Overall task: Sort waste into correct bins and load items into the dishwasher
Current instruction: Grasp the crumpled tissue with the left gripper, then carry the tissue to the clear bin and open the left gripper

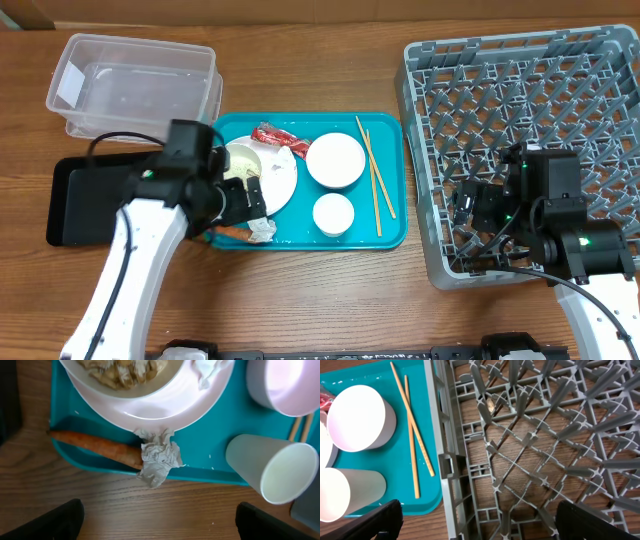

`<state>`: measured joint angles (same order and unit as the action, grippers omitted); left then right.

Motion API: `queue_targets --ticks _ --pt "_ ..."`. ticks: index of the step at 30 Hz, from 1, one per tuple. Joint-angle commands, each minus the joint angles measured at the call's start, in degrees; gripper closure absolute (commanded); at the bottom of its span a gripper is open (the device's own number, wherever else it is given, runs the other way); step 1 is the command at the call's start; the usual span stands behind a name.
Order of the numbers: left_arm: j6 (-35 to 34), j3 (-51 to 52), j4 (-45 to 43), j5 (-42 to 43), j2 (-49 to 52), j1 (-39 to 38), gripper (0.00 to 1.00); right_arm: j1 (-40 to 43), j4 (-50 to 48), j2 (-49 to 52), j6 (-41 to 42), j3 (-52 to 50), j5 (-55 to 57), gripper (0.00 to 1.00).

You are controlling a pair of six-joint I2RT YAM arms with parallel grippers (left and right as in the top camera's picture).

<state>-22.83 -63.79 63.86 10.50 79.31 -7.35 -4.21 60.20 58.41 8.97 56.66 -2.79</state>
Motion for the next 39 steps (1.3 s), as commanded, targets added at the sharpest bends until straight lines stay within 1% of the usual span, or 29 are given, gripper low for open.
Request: queue_targets --ticks 1,5,11,15,20,22,26,28,30,34,39 --pt "-5.84 -1.03 0.0 -1.92 5.03 -1.14 0.05 -0.17 -0.11 -0.57 0.02 1.88 0.9 0.0" --pt "-8.11 -1.03 -0.15 -1.88 10.49 -1.6 0.14 -0.17 -0.33 -0.57 0.02 1.88 0.9 0.0" --pt "-8.09 -1.03 -3.39 -1.84 17.68 -2.84 0.17 -0.17 -0.31 -0.57 0.04 1.88 1.36 0.0" --pt "-8.09 -1.03 -5.6 -1.66 19.89 -4.26 0.22 -0.17 -0.28 -0.57 0.04 1.88 1.33 0.0" --pt "-8.09 -1.03 -6.34 -1.7 20.02 -5.07 0.4 -0.17 -0.28 -0.57 0.04 1.88 1.33 0.0" --pt "-8.09 -1.03 -6.29 -1.68 20.02 -5.09 0.5 -0.17 -0.28 -0.57 0.02 1.88 1.33 0.0" --pt "-8.07 -1.03 -6.29 -1.68 20.02 -5.09 0.75 -0.17 -0.31 -0.57 0.04 1.88 1.36 0.0" --pt "-8.07 -1.05 -6.32 -1.66 20.0 -5.09 0.84 -0.17 -0.31 -0.57 0.04 1.88 1.49 0.0" --pt "-8.04 -1.07 -6.27 -1.6 20.0 -5.07 0.96 -0.17 -0.28 -0.57 0.04 1.88 1.49 0.0" --pt "-7.48 -3.41 -3.39 -1.25 19.98 -4.85 0.96 -0.17 -0.28 -0.57 0.04 1.88 1.49 0.0" --pt "-4.44 -13.09 3.87 -3.34 19.89 -4.61 0.96 -0.17 -0.48 -0.57 0.02 1.88 1.51 0.0"
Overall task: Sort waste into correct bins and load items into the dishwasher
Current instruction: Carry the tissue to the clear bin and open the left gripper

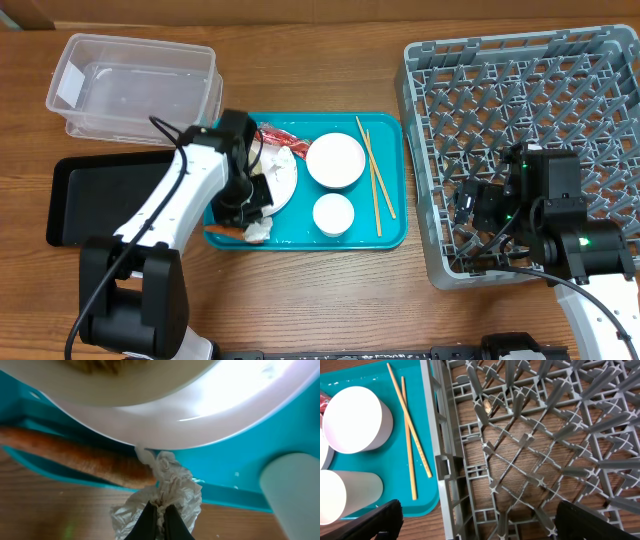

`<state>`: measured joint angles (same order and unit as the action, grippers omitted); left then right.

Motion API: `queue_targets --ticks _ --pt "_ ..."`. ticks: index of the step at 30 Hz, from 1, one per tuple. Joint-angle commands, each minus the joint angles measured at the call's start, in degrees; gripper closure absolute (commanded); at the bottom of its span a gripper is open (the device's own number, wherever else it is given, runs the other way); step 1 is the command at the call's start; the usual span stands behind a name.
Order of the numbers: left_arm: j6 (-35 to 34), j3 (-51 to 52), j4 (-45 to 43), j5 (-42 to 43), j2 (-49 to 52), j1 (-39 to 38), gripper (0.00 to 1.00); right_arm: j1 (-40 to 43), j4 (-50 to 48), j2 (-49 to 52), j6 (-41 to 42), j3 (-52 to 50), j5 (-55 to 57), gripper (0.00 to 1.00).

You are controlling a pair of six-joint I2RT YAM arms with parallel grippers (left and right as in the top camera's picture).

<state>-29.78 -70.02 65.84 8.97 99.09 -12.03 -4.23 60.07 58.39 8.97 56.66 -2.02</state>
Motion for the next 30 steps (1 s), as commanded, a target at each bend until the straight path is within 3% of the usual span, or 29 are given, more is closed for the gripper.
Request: queue_targets --ticks 1,6,9,12,19,28,29,30 --pt "3.04 -9.31 3.06 -2.91 0.11 0.07 0.96 -0.15 -0.37 -0.55 0.02 1.88 0.74 0.0" --pt "4.11 -21.81 3.54 -10.82 0.11 0.31 0.96 -0.15 -0.35 -0.5 0.02 1.88 0.74 0.0" --pt "4.28 -25.94 -3.85 -24.72 0.11 1.88 0.96 -0.15 -0.35 -0.5 0.02 1.88 0.72 0.0" --pt "4.28 -25.88 -12.81 -31.87 0.31 4.31 0.96 -0.15 -0.37 -0.5 0.04 1.88 0.72 0.0" --pt "4.31 -25.7 -27.41 -30.95 5.31 10.99 0.96 -0.15 -0.35 -0.5 0.02 1.88 0.72 0.0" --pt "4.57 -25.73 -32.76 -29.92 14.73 13.05 0.96 -0.15 -0.35 -0.5 0.02 1.88 0.7 0.0" --pt "4.81 -25.73 -33.03 -29.9 14.82 13.05 0.91 -0.15 -0.33 -0.5 0.04 1.88 0.7 0.0" --pt "5.55 -25.73 -33.51 -29.9 14.82 13.05 0.76 -0.15 -0.35 -0.5 0.02 1.88 0.72 0.0"
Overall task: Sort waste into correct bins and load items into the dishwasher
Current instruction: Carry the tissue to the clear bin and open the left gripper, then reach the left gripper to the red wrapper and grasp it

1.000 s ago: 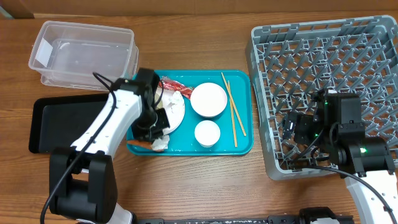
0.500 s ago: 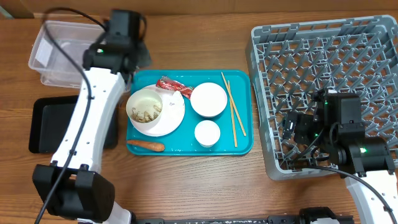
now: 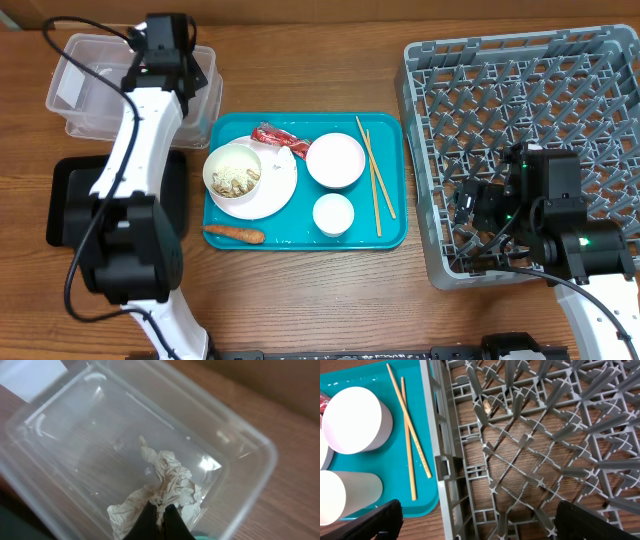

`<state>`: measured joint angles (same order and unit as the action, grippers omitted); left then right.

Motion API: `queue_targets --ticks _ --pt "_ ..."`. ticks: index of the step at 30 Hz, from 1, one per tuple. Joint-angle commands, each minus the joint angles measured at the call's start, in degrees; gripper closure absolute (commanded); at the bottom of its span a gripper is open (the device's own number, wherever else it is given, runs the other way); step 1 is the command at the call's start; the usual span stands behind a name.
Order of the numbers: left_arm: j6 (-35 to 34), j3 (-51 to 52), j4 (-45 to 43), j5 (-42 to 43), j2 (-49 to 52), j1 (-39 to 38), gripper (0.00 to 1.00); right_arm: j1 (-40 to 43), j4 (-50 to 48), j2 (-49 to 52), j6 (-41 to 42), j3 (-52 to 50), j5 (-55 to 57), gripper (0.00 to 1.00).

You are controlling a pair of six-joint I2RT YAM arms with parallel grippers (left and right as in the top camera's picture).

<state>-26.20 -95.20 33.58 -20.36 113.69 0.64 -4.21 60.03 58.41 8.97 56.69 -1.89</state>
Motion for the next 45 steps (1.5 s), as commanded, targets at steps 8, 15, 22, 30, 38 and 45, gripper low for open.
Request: queue_targets --ticks 8,15,22,30,38,45 --pt "6.78 -4.55 3.39 5.79 -5.73 -1.14 0.35 -0.17 -0.33 -0.52 0.02 1.86 0.59 0.0" --pt "6.78 -4.24 12.81 21.53 -7.34 -5.57 0.28 -0.17 -0.31 -0.52 0.02 1.86 0.57 0.0" --pt "6.4 -4.17 17.16 21.46 -0.48 -9.31 0.23 -0.17 -0.26 -0.52 0.04 1.86 0.57 0.0" --pt "6.47 -4.17 16.65 20.85 6.82 -9.77 0.15 -0.17 -0.07 -0.52 0.04 1.84 0.57 0.0" --pt "6.51 -4.17 15.85 23.19 11.15 -9.79 0.33 -0.17 -0.09 -0.52 0.04 1.84 0.57 0.0" --pt "6.51 -4.17 16.06 23.61 11.15 -9.99 0.44 -0.17 -0.11 -0.52 0.02 1.84 0.59 0.0"
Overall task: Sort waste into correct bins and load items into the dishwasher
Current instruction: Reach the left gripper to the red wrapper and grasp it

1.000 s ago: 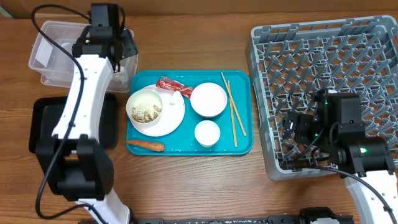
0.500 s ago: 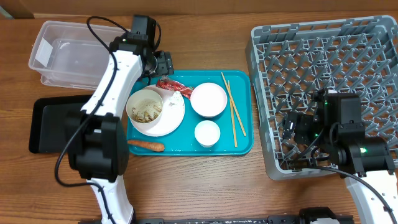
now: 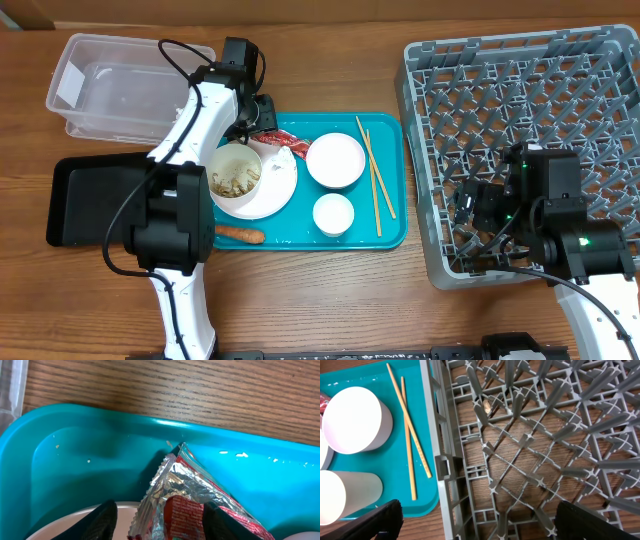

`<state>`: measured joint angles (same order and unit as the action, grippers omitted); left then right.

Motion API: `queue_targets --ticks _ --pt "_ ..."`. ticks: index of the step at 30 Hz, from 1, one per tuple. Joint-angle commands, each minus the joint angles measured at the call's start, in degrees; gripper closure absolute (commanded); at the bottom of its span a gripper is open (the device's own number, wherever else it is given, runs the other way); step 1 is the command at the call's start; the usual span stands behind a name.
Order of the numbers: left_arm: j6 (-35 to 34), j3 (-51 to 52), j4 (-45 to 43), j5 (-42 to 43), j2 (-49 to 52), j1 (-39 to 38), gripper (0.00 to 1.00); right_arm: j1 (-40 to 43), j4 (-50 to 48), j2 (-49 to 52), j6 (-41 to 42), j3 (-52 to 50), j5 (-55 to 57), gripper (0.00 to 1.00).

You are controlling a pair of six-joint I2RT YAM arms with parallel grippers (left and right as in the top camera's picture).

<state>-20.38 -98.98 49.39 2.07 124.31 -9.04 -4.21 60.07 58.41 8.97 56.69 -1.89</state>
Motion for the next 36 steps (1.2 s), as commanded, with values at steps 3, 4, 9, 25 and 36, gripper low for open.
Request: queue_targets --ticks 3,4,9,25,36 --pt "0.74 -0.39 1.05 1.03 0.52 -0.76 0.46 -0.17 -0.15 -0.52 0.02 1.84 0.59 0.0" --pt "0.76 -0.39 1.38 0.94 0.52 -0.83 0.47 -0.17 -0.13 -0.52 0.04 1.84 0.57 0.0" --pt "0.96 -0.39 1.75 0.94 0.52 -0.9 0.57 -0.17 -0.15 -0.52 0.04 1.84 0.57 0.0" --pt "0.94 -0.55 2.21 0.96 0.13 -1.07 0.96 -0.17 -0.13 -0.52 0.02 1.84 0.59 0.0" --pt "4.42 -0.57 1.75 2.99 -7.08 -1.38 0.58 -0.17 -0.17 -0.52 0.02 1.84 0.59 0.0"
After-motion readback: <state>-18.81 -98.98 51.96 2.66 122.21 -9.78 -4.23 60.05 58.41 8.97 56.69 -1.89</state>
